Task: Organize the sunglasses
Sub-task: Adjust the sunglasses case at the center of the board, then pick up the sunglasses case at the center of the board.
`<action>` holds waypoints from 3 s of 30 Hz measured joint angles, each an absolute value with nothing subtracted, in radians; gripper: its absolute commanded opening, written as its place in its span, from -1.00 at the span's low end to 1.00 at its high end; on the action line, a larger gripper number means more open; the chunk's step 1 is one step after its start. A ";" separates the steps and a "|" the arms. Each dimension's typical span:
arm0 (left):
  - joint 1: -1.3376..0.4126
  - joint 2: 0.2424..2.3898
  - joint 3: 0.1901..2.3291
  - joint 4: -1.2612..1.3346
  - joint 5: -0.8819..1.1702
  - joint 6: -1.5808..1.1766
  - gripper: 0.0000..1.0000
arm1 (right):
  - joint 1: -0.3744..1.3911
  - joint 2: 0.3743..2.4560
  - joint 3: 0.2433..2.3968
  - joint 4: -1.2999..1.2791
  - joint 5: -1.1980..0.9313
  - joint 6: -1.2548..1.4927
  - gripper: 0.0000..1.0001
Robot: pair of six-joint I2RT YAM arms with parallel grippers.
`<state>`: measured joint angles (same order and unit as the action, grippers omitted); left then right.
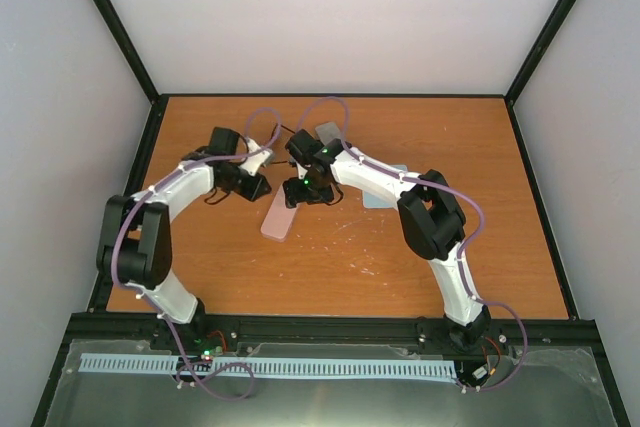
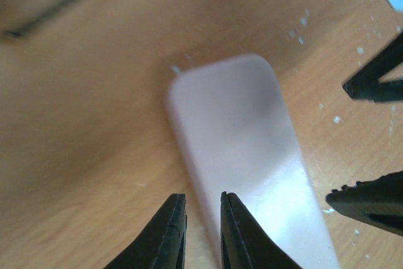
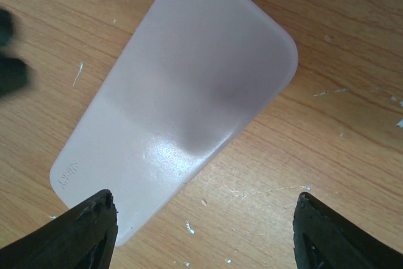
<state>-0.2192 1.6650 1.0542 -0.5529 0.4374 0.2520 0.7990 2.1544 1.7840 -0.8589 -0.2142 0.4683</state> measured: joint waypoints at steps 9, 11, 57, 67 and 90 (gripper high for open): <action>-0.159 1.677 1.083 -0.545 0.394 0.278 -0.69 | 0.799 2.154 1.780 -0.857 -0.216 0.493 0.47; -0.162 1.700 1.061 -0.547 0.394 0.284 -0.69 | 0.799 2.154 1.780 -0.856 -0.216 0.500 0.47; -0.052 1.597 1.024 -0.575 0.433 0.325 -0.15 | 0.832 2.206 1.818 -0.925 -0.148 0.487 0.79; -0.052 1.597 1.003 -0.567 0.429 0.352 -0.16 | 0.845 2.273 1.938 -0.973 -0.114 0.507 0.81; -0.052 1.597 0.958 -0.521 0.432 0.358 -0.15 | 0.849 2.337 1.974 -1.018 -0.091 0.531 0.76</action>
